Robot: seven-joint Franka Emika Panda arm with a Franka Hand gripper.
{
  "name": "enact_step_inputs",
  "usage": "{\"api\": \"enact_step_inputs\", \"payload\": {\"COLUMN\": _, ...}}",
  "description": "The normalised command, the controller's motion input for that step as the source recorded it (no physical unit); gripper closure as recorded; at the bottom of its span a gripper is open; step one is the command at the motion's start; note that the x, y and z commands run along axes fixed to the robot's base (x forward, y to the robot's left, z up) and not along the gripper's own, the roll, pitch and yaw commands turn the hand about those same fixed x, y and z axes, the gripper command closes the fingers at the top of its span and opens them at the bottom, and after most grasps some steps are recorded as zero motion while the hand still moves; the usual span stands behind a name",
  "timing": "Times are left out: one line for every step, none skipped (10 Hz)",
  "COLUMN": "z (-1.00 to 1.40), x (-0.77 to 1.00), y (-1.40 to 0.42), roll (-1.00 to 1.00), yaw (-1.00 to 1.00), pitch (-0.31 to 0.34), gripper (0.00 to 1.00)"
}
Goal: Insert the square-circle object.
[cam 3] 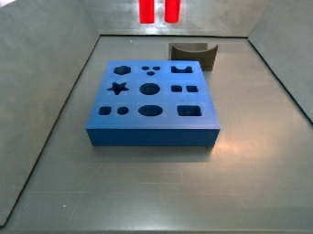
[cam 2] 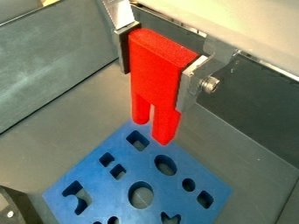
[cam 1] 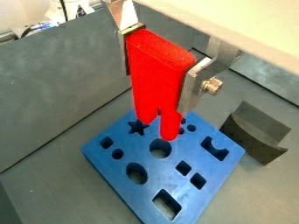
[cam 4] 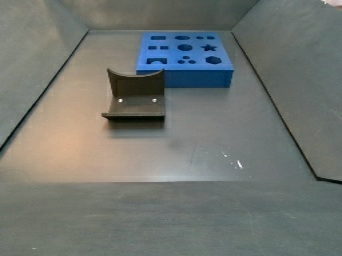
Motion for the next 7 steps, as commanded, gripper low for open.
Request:
{"api": "enact_step_inputs", "payload": {"z": -0.61, "x": -0.25, "y": 0.00, "roll": -0.01, "yaw": 0.13, "pitch": -0.149, "gripper": 1.00}}
{"api": "enact_step_inputs", "payload": {"z": -0.77, "x": -0.36, "y": 0.00, "roll": 0.00, "yaw": 0.42, "pitch": -0.197, "gripper": 1.00}}
{"api": "enact_step_inputs", "payload": {"z": -0.86, "x": -0.56, "y": 0.00, "roll": -0.02, "yaw": 0.37, "pitch": -0.113, "gripper": 1.00}}
{"api": "enact_step_inputs", "payload": {"z": -0.94, "x": -0.69, "y": 0.00, "roll": 0.00, "yaw": 0.22, "pitch": -0.100, "gripper": 1.00}}
{"api": "enact_step_inputs", "payload": {"z": -0.94, "x": -0.60, "y": 0.00, "roll": 0.00, "yaw": 0.00, "pitch": -0.141, "gripper": 1.00}}
{"api": "enact_step_inputs", "payload": {"z": -0.91, "x": -0.25, "y": 0.00, "roll": -0.01, "yaw": 0.00, "pitch": -0.183, "gripper": 1.00}}
{"api": "enact_step_inputs", "payload": {"z": -0.85, "x": 0.00, "y": 0.02, "roll": -0.11, "yaw": 0.00, "pitch": -0.119, "gripper": 1.00}}
